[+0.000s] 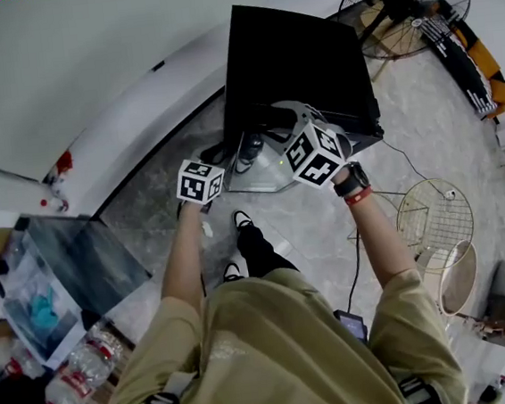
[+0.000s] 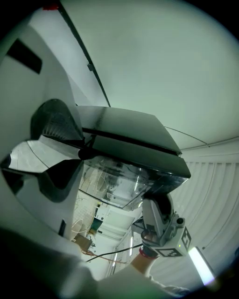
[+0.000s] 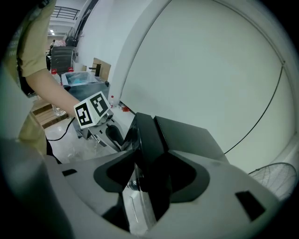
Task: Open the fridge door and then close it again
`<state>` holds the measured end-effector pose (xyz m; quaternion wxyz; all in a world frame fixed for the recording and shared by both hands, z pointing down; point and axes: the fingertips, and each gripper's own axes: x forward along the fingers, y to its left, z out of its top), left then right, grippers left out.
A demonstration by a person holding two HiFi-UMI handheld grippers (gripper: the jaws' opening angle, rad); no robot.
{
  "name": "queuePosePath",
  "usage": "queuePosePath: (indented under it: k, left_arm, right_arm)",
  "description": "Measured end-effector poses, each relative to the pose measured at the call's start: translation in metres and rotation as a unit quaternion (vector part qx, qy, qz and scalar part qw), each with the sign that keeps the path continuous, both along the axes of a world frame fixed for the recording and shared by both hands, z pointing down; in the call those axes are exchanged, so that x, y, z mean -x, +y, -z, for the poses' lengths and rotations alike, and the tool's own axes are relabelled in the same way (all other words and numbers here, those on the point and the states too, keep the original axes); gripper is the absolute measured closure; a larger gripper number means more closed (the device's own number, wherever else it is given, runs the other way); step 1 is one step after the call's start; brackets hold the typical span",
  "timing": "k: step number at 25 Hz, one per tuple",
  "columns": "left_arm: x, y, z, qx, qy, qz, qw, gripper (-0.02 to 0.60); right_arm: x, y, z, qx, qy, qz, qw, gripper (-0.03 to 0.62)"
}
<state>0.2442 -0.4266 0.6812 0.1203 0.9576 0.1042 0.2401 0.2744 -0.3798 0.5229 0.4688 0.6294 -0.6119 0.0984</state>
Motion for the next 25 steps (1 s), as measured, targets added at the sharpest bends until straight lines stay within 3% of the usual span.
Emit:
queuePosePath:
  k: [8, 25]
  left_arm:
    - [-0.0031, 0.0017, -0.0020, -0.028, -0.023, -0.042, 0.9985, 0.451]
    - [0.0032, 0.0061, -0.0021, -0.048, -0.032, -0.014, 0.9982, 0.457]
  right_arm:
    - [-0.0006, -0.0006, -0.0033, 0.045, -0.007, 0.011, 0.999, 0.373]
    - [0.0039, 0.0042, -0.0031, 0.059, -0.008, 0.009, 0.998, 0.379]
